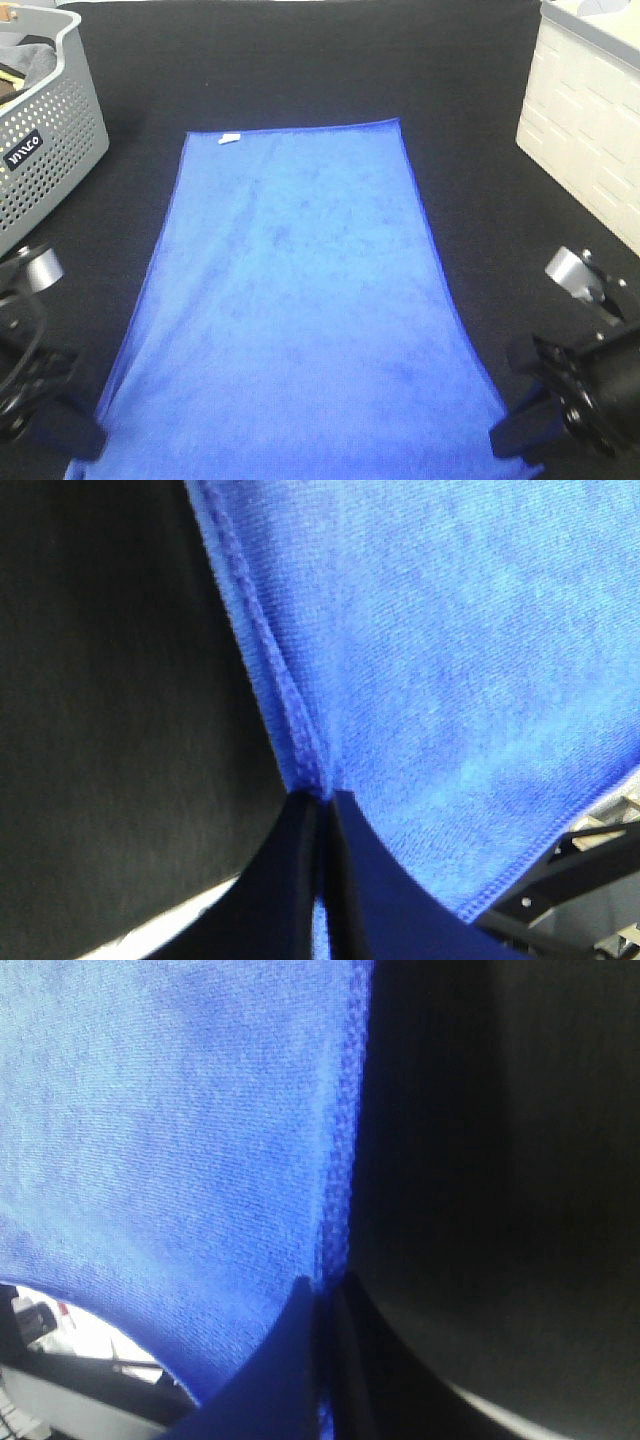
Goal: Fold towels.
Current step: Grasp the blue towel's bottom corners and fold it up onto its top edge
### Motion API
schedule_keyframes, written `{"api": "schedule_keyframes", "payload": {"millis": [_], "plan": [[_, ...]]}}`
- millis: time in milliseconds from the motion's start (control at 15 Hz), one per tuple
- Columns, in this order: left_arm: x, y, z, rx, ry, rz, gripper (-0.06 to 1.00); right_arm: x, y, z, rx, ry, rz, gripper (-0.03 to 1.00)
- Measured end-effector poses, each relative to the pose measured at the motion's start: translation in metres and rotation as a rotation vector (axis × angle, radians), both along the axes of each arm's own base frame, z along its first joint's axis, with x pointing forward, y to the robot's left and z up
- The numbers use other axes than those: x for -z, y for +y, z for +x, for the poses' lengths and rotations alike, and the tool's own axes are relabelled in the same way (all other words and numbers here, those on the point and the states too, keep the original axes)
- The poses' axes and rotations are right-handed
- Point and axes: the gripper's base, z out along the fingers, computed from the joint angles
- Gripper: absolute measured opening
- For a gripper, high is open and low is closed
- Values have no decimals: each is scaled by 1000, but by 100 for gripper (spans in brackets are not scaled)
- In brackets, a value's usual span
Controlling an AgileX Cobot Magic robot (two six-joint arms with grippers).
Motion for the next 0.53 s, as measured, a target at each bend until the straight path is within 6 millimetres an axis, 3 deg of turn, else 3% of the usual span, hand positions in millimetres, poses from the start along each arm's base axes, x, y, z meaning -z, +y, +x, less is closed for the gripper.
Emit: {"api": "schedule_keyframes", "payload": {"millis": [267, 467, 533], "plan": [[-12, 5, -21, -14, -63, -21, 1, -7, 0, -16, -8, -20, 19, 0], [-14, 6, -18, -76, -79, -19, 1, -11, 0, -11, -21, -46, 14, 0], [-11, 6, -14, -114, -78, -2, 1, -19, 1, 3, -46, -95, 3, 0]]}}
